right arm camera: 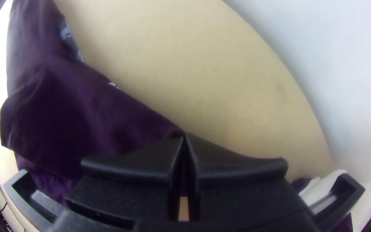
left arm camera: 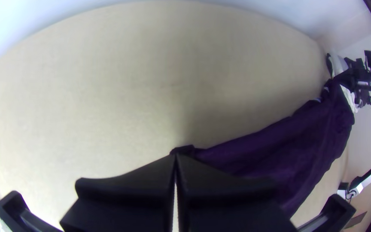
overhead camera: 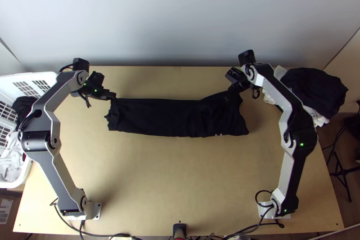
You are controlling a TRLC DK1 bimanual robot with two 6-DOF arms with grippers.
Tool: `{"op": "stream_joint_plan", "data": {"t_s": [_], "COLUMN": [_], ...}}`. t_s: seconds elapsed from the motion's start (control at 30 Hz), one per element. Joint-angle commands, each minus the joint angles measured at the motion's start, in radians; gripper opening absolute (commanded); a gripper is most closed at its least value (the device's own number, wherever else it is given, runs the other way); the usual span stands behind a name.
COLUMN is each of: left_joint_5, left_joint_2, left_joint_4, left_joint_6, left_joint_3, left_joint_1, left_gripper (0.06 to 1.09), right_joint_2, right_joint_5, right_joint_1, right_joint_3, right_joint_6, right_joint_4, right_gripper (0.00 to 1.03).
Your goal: Fold the t-shirt
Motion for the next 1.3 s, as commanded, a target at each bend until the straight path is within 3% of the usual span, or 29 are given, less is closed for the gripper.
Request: {"op": "stream_joint_plan", "data": {"t_s": [0.0,0.17,0.2,0.27,0.4,0.47,0.53,0.63,0.93,1.27], "left_joint_5": [-0.005,-0.007,-0.007,-0.007,-0.005,-0.005,-0.005,-0.005,-0.004,-0.005], "left_joint_2": [0.049,0.054,0.055,0.052,0.005,-0.040,-0.089,-0.139,-0.244,-0.202], "left_joint_4": [0.001,0.001,0.000,-0.006,-0.043,-0.043,-0.045,-0.084,-0.160,-0.117], "left_joint_6": [-0.001,-0.001,-0.001,-0.001,-0.015,-0.031,-0.054,-0.067,-0.023,-0.020], "left_joint_3": [0.026,0.024,0.023,0.023,0.015,-0.006,-0.023,-0.040,-0.163,-0.238], "left_joint_1": [-0.001,-0.004,-0.004,-0.001,0.000,0.000,0.000,0.000,-0.007,-0.029], "left_gripper": [0.09,0.09,0.09,0.14,0.62,0.81,0.93,1.03,1.04,1.04], "right_joint_2": [0.078,0.110,0.116,0.118,0.069,0.029,-0.013,-0.080,-0.261,-0.418], "right_joint_5": [0.001,0.001,0.001,0.000,0.000,-0.002,-0.002,-0.023,-0.045,-0.052], "right_joint_1": [-0.013,-0.017,-0.022,-0.031,-0.043,-0.042,-0.040,-0.037,-0.009,0.130], "right_joint_3": [0.038,0.057,0.061,0.063,0.075,0.075,0.075,0.067,0.026,-0.284], "right_joint_6": [0.010,0.048,0.062,0.085,0.131,0.140,0.151,0.168,0.206,0.218], "right_joint_4": [0.010,0.016,0.013,0.005,-0.016,-0.023,-0.032,-0.052,-0.107,-0.101], "right_gripper": [0.03,0.03,0.09,0.32,0.74,0.86,0.95,0.97,0.97,0.97]}}
